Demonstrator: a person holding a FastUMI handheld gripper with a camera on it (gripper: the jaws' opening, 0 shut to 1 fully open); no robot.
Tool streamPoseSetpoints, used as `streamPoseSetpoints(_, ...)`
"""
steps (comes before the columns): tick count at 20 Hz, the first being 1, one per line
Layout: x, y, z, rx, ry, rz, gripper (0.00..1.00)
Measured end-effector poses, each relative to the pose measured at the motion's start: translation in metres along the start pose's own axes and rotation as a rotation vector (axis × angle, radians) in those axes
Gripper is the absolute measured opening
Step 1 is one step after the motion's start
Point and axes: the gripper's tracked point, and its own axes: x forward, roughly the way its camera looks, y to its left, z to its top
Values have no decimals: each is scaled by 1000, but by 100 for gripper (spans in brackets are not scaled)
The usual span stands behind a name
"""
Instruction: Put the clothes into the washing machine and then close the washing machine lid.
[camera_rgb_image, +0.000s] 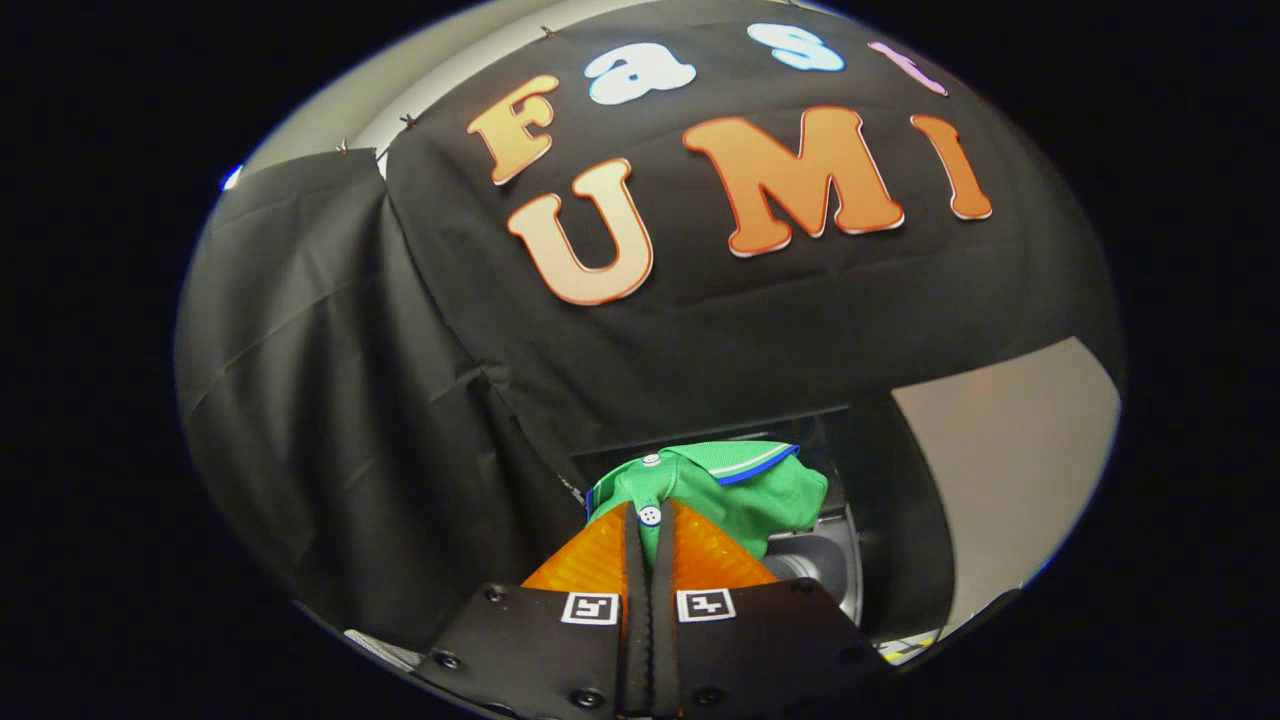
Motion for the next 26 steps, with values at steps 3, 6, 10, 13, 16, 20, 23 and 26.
streamPoseSetpoints(3, 41, -5, -43, -3, 74, -21, 8)
streamPoseSetpoints(6, 83, -23, -83, 46, 127, -42, 8)
streamPoseSetpoints(10, 129, -53, -131, 99, 188, -87, 8)
streamPoseSetpoints(13, 156, -76, -168, 116, 237, -113, 8)
streamPoseSetpoints(16, 178, -97, -200, 130, 286, -141, 8)
streamPoseSetpoints(20, 202, -124, -238, 142, 354, -187, 8)
streamPoseSetpoints(23, 221, -143, -261, 134, 404, -206, 8)
streamPoseSetpoints(26, 235, -150, -278, 112, 456, -218, 8)
